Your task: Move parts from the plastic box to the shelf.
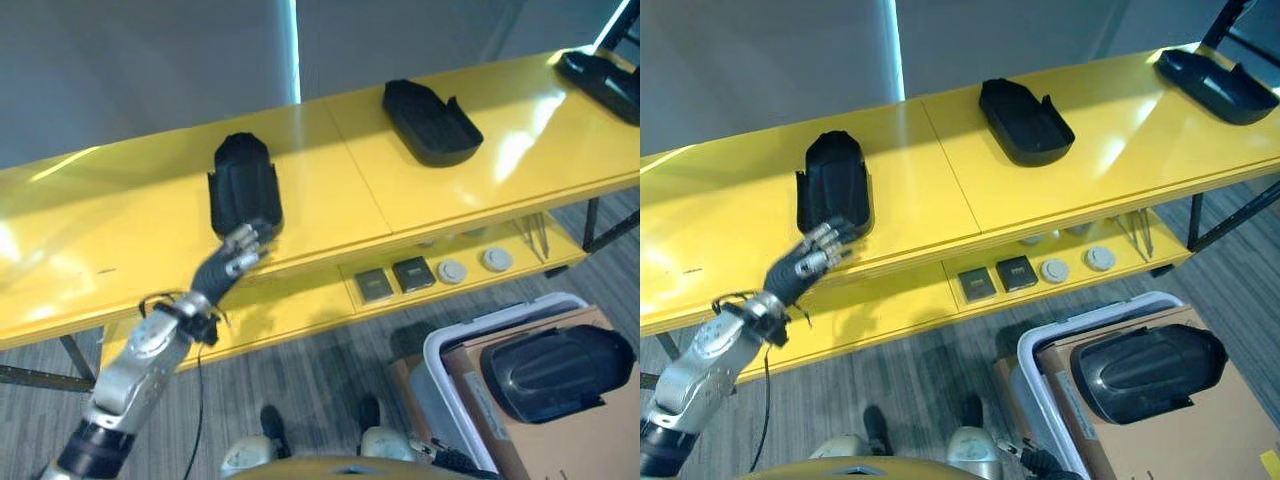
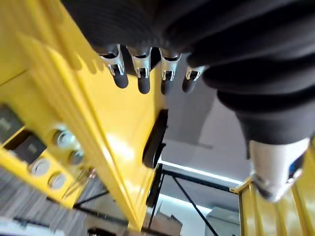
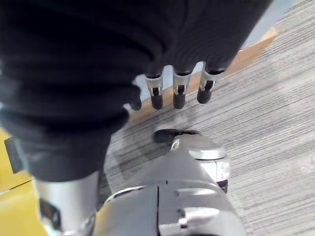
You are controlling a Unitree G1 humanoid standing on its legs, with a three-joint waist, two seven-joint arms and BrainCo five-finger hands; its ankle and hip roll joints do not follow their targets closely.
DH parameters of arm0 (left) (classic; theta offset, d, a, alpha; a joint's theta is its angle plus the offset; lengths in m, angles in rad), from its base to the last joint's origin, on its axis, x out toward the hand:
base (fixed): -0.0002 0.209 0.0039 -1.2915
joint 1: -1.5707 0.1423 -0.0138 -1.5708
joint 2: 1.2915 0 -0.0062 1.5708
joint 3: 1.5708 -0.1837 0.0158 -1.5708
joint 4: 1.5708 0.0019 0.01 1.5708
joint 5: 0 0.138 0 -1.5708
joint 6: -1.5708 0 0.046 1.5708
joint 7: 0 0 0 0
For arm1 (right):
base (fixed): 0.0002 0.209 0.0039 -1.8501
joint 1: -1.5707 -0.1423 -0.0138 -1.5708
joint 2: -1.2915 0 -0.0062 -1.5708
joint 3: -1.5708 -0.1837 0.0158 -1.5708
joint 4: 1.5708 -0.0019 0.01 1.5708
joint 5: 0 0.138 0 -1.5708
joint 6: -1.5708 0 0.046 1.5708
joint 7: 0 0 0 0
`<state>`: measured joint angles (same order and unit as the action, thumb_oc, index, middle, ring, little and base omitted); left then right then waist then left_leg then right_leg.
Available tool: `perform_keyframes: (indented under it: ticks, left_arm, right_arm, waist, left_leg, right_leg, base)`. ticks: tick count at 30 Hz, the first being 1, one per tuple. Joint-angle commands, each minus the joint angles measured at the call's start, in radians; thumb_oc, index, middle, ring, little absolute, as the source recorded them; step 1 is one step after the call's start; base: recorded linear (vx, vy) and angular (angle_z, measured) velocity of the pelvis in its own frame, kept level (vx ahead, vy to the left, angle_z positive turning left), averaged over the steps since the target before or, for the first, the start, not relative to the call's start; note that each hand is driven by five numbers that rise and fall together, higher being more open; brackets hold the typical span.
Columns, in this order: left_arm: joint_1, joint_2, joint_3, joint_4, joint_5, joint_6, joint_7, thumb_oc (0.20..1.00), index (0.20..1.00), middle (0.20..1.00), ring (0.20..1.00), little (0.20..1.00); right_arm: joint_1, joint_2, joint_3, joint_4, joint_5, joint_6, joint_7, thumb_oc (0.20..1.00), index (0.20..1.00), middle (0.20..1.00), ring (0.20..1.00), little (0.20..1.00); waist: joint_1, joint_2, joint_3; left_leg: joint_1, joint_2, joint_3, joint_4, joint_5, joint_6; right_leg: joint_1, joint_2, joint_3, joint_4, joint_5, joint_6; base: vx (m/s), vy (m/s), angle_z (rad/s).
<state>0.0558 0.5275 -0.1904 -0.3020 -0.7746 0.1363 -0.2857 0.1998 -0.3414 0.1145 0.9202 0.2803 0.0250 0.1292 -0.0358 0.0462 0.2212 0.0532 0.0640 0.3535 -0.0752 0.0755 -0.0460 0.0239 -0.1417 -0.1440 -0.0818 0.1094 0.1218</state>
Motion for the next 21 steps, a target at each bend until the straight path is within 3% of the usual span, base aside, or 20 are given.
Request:
perform_keyframes:
  ticks: [1,2,7,13,16,21]
  left_arm:
    - [-0.072,-0.011,0.043,-0.038,-0.09,-0.093,-0.054,0.316,0.316,0.316,0.316,0.316]
    - [-0.042,-0.018,0.046,-0.034,-0.042,-0.13,-0.051,0.2,0.2,0.2,0.2,0.2]
    - [-0.014,-0.018,0.049,-0.024,-0.002,-0.16,-0.021,0.2,0.2,0.2,0.2,0.2]
    - [-0.074,-0.036,0.029,0.05,0.022,-0.203,0.124,0.2,0.2,0.2,0.2,0.2]
    - [-0.138,-0.058,0.004,0.125,0.125,-0.233,0.203,0.2,0.2,0.2,0.2,0.2]
    - [-0.209,-0.071,-0.014,0.244,0.175,-0.241,0.31,0.2,0.2,0.2,0.2,0.2]
  right_arm:
    - [0.01,-0.006,0.044,0.003,-0.007,-0.015,0.017,1.0,1.0,1.0,1.0,1.0]
    - [0.019,-0.005,0.046,-0.005,-0.006,-0.016,0.018,1.0,1.0,1.0,1.0,1.0]
    - [0.032,-0.004,0.059,-0.015,0.013,-0.018,0.008,1.0,1.0,1.0,1.0,1.0]
    - [0.026,-0.006,0.07,0.0,0.014,-0.024,0.012,1.0,1.0,1.0,1.0,1.0]
    - [0.021,-0.011,0.08,-0.001,0.018,-0.01,0.012,1.0,1.0,1.0,1.0,1.0]
    - [0.031,-0.02,0.081,-0.005,-0.015,-0.002,0.028,1.0,1.0,1.0,1.0,1.0]
  waist:
    - [0.004,-0.023,-0.002]
    - [0.008,-0.024,-0.001]
    - [0.016,-0.025,0.0]
    - [-0.002,-0.028,0.0]
    - [-0.025,-0.037,-0.004]
    - [-0.059,-0.045,-0.013]
  left_leg:
    - [-0.043,0.085,-0.089,0.109,-0.052,-0.031]
    - [-0.044,0.085,-0.09,0.11,-0.051,-0.032]
    - [-0.043,0.087,-0.089,0.108,-0.049,-0.032]
    - [-0.034,0.091,-0.075,0.099,-0.046,-0.037]
    - [-0.02,0.099,-0.055,0.094,-0.045,-0.04]
    - [-0.007,0.108,-0.031,0.094,-0.045,-0.044]
  right_leg:
    - [-0.014,-0.076,0.002,0.071,-0.019,0.073]
    - [-0.014,-0.078,-0.001,0.07,-0.017,0.073]
    - [-0.013,-0.085,-0.013,0.067,-0.012,0.078]
    - [-0.015,-0.085,-0.006,0.062,-0.006,0.08]
    - [-0.014,-0.084,0.003,0.057,-0.003,0.08]
    - [-0.014,-0.078,0.02,0.058,-0.004,0.08]
  base:
    - [0.0,0.0,0.0]
    - [0.0,0.0,0.0]
    - [-0.02,-0.019,0.06]
    - [0.0,0.0,0.0]
    - [0.01,-0.017,-0.05]
    - [0.03,-0.009,-0.07]
